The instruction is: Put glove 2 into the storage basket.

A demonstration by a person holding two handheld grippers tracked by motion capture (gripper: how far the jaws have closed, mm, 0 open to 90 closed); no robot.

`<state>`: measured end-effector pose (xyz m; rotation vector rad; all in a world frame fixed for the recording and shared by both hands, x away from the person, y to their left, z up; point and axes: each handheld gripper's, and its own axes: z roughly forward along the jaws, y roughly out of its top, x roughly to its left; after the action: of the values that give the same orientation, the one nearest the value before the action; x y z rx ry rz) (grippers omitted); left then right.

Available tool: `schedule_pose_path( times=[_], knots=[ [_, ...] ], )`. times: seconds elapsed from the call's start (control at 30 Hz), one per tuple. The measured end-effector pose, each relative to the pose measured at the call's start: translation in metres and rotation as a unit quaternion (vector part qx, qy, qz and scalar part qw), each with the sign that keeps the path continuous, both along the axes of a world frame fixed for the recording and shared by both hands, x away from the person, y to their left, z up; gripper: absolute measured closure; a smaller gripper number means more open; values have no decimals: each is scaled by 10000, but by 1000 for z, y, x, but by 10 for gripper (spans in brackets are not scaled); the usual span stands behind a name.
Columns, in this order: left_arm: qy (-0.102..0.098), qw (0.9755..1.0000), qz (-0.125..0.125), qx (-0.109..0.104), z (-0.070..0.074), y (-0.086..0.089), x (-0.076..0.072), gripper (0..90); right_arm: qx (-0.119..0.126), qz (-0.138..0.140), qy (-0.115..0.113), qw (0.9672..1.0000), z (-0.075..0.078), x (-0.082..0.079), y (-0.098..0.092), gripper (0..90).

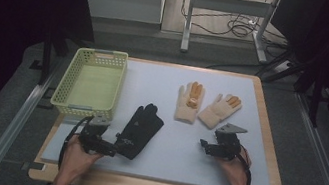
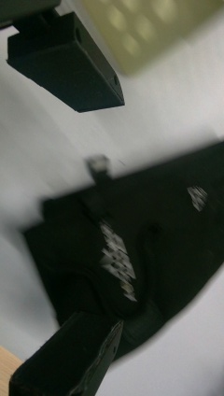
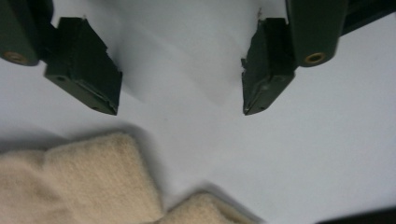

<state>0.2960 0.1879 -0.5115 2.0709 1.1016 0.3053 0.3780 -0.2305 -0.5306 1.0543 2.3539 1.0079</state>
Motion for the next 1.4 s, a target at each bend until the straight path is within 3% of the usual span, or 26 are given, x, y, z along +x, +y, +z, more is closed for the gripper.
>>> schedule_pose_path(
  times=[0.2, 0.33, 0.4, 0.43, 0.47, 0.57, 0.73, 0.87, 0.97, 1.07, 1.2, 1.33, 1.37, 1.4],
  knots=[
    [68, 9997, -143, 196, 5, -35, 20, 0, -40, -12, -12, 10000, -1, 0, 1, 271],
    [11, 9993, -292, 222, 6, -55, 28, 0, -32, -11, -16, 10000, -1, 0, 1, 271],
    [-3, 9992, -239, 331, 6, -60, 29, 0, -28, -13, -15, 10000, -1, 0, 1, 271],
    [-8, 9984, -18, 561, 2, -65, 34, 0, -28, -13, -16, 10000, -1, 0, 1, 271],
    [-8, 9984, -18, 561, 2, -65, 34, 0, -28, -13, -16, 10000, -1, 0, 1, 271],
    [200, 9970, 302, 686, -10, -64, 48, 0, -23, -15, -14, 10000, -1, 0, 1, 271],
    [387, 9957, 352, 767, -22, -65, 53, 0, -23, -16, -13, 10000, -1, 0, 1, 271],
    [434, 9955, 381, 750, -25, -66, 55, 0, -25, -17, -16, 10000, -2, 0, 1, 271],
    [227, 9956, 312, 858, -25, -74, 51, 0, -29, -15, -18, 10000, -2, -1, 1, 271],
    [190, 9952, 283, 920, -27, -77, 52, 0, -30, -17, -16, 10000, -2, -1, 1, 271],
    [283, 9946, 272, 964, -24, -76, 54, 26, -33, -16, -19, 10000, -2, -1, 1, 271],
    [273, 9946, 455, 892, -18, -65, 60, 343, -35, -15, -24, 10000, -2, -1, 1, 271],
    [243, 9946, 502, 877, -18, -63, 61, 343, -39, -15, -27, 10000, -2, -1, 1, 271],
    [197, 9944, 555, 875, -18, -61, 61, 416, -36, -16, -25, 10000, -2, -1, 1, 271]
  ],
)
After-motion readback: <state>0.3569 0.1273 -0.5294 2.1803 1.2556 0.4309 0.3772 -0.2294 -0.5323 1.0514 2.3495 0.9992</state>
